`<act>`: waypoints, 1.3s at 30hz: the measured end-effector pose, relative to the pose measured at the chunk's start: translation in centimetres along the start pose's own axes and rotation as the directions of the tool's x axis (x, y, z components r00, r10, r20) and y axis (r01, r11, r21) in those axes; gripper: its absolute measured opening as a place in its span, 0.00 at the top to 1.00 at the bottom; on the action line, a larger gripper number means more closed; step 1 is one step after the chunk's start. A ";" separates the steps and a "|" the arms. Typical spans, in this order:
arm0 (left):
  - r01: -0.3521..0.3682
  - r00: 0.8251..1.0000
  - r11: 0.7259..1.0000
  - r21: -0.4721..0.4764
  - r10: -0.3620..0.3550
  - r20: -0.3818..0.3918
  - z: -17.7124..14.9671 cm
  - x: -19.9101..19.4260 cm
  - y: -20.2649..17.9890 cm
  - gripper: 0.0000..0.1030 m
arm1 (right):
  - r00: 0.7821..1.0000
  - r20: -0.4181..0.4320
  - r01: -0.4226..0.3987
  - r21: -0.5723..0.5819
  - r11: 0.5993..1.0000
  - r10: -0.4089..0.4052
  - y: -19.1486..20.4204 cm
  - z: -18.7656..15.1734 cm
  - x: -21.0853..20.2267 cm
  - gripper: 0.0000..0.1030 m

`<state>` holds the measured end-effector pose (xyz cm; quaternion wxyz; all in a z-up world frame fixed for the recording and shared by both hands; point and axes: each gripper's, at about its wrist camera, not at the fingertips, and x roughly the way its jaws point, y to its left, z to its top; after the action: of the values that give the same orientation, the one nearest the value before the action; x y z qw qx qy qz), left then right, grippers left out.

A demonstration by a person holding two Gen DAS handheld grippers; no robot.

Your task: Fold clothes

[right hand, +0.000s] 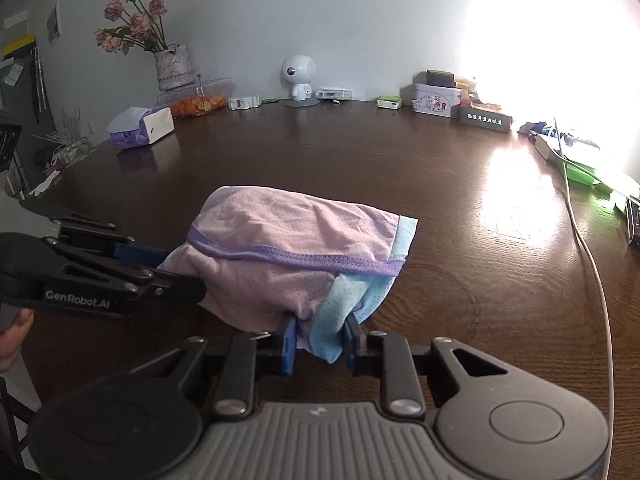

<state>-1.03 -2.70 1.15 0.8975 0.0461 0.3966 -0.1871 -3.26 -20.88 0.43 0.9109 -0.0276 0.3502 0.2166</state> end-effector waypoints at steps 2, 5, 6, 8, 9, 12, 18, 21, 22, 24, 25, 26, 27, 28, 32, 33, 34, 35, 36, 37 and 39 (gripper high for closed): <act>-0.011 1.000 1.000 0.018 0.011 -0.004 1.5 1.1 0.0 0.79 | 1.000 0.001 0.002 0.011 1.000 -0.002 -0.5 1.0 0.6 0.85; -0.006 1.000 1.000 0.002 0.006 -0.014 3.7 3.4 0.6 0.80 | 1.000 0.010 0.014 0.050 0.999 -0.014 -2.0 2.8 1.6 0.91; 0.009 1.000 1.000 -0.017 -0.009 -0.015 4.5 4.3 1.0 0.81 | 1.000 0.006 0.014 0.068 0.998 -0.014 -2.7 3.6 2.2 0.91; 0.030 0.999 0.999 -0.045 -0.031 -0.024 6.3 5.9 1.6 0.81 | 1.000 -0.001 0.020 0.096 0.995 -0.020 -4.2 5.3 3.5 0.92; 0.024 0.999 0.998 -0.050 -0.025 -0.024 7.3 6.8 2.1 0.80 | 1.000 -0.004 0.031 0.098 0.995 -0.031 -4.9 6.2 4.4 0.92; -0.001 1.000 0.998 -0.057 -0.001 -0.021 10.2 9.5 3.6 0.80 | 0.999 -0.006 0.054 0.112 0.992 -0.054 -6.9 8.8 6.9 0.92; -0.049 0.999 0.996 -0.073 0.048 -0.017 16.1 14.8 6.6 0.81 | 0.997 -0.019 0.073 0.152 0.986 -0.071 -10.9 13.5 12.6 0.92; -0.073 0.997 0.994 -0.081 0.072 -0.015 19.0 17.5 8.1 0.81 | 0.995 -0.014 0.098 0.146 0.984 -0.097 -12.5 16.5 16.1 0.92; -0.081 0.997 0.993 -0.083 0.080 -0.014 20.0 18.4 8.6 0.81 | 0.994 -0.010 0.110 0.151 0.982 -0.110 -13.1 17.4 17.2 0.92; -0.089 0.996 0.992 -0.086 0.088 -0.015 21.7 20.0 9.3 0.81 | 0.992 -0.011 0.124 0.172 0.977 -0.124 -14.6 19.1 19.7 0.93; -0.084 0.996 0.993 -0.085 0.083 -0.017 22.3 20.7 9.4 0.81 | 0.992 -0.013 0.129 0.176 0.976 -0.128 -15.4 19.9 21.0 0.93; -0.083 0.996 0.993 -0.088 0.082 -0.018 22.9 21.2 9.5 0.81 | 0.990 -0.014 0.137 0.174 0.975 -0.137 -16.2 20.7 22.0 0.93; -0.082 0.997 0.993 -0.091 0.080 -0.021 23.3 21.7 9.5 0.81 | 0.989 -0.009 0.149 0.176 0.973 -0.150 -17.0 21.5 23.0 0.93; -0.071 0.997 0.993 -0.089 0.070 -0.023 23.6 22.1 9.3 0.81 | 0.987 -0.005 0.158 0.174 0.972 -0.160 -17.8 22.3 23.9 0.93; -0.091 0.996 0.993 -0.073 0.091 -0.004 24.1 22.8 9.2 0.77 | 0.987 -0.037 0.162 0.200 0.966 -0.157 -21.3 24.7 25.8 0.89; -0.071 0.997 0.994 -0.086 0.071 -0.002 23.8 22.5 9.3 0.77 | 0.989 -0.047 0.144 0.199 0.969 -0.138 -21.6 24.7 25.2 0.87; -0.046 0.999 0.994 -0.099 0.046 0.000 23.5 22.3 9.5 0.76 | 0.993 -0.049 0.118 0.189 0.975 -0.111 -21.7 24.5 24.1 0.85; -0.022 1.000 0.995 -0.095 0.023 0.005 23.2 22.1 9.6 0.75 | 0.996 -0.041 0.086 0.178 0.980 -0.080 -21.7 24.1 22.9 0.68; 0.001 1.000 0.996 -0.086 0.000 0.010 22.9 21.9 9.6 0.75 | 0.999 -0.025 0.041 0.163 0.986 -0.037 -21.3 23.4 21.6 0.48; 0.000 1.000 0.998 -0.067 0.001 0.020 22.7 21.9 9.5 0.75 | 1.000 -0.020 -0.002 0.137 0.991 0.005 -20.6 22.8 20.7 0.45; -0.012 0.999 0.999 -0.035 0.013 0.034 22.6 22.1 9.2 0.77 | 0.998 -0.027 -0.061 0.075 0.995 0.063 -18.8 21.8 19.6 0.46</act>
<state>31.68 -5.96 -0.15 0.9061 0.0294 0.3840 -0.1754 31.10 -26.14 2.24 0.8989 0.0140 0.3720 0.2310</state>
